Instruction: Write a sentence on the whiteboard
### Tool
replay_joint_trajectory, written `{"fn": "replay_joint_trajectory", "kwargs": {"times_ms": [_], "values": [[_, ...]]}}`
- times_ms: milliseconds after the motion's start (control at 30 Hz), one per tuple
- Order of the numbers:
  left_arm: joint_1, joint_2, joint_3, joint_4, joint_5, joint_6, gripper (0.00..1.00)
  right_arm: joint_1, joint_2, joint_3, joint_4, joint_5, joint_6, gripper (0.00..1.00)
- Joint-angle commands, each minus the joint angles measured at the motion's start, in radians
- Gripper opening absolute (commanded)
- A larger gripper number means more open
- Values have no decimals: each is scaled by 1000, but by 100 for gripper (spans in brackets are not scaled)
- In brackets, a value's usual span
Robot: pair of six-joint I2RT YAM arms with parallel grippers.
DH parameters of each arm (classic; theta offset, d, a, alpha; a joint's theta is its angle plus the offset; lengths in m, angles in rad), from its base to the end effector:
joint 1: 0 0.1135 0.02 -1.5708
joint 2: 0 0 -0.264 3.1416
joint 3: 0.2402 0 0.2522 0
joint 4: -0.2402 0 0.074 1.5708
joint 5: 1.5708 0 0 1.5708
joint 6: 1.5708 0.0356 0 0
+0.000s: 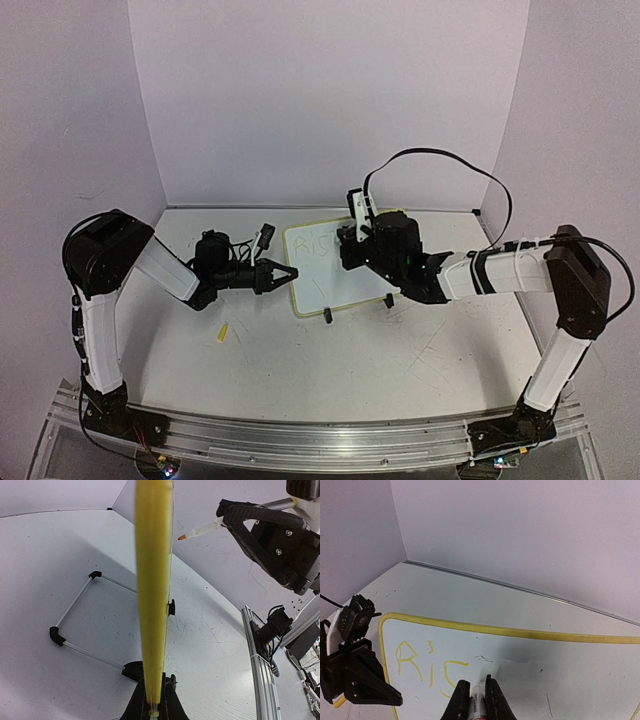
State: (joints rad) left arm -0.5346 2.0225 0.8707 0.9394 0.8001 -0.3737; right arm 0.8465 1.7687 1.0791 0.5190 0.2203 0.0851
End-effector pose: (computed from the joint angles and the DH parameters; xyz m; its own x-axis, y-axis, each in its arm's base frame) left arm 0.3194 -0.2188 0.1308 -0.5187 0.0116 -0.8549 0.8260 0.2646 -0.4977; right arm 0.2750 0.2991 0.2443 -0.1621 -0.0580 -0.9851 -0.5765 0.8158 0.0468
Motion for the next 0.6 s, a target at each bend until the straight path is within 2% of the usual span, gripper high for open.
{"fn": "replay_joint_trajectory", "kwargs": {"times_ms": [0, 567], "values": [[4, -24, 10, -83, -38, 37, 0, -11, 0, 12, 20, 1, 15, 0], [3, -19, 16, -88, -36, 37, 0, -16, 49, 54, 24, -28, 14, 0]]}}
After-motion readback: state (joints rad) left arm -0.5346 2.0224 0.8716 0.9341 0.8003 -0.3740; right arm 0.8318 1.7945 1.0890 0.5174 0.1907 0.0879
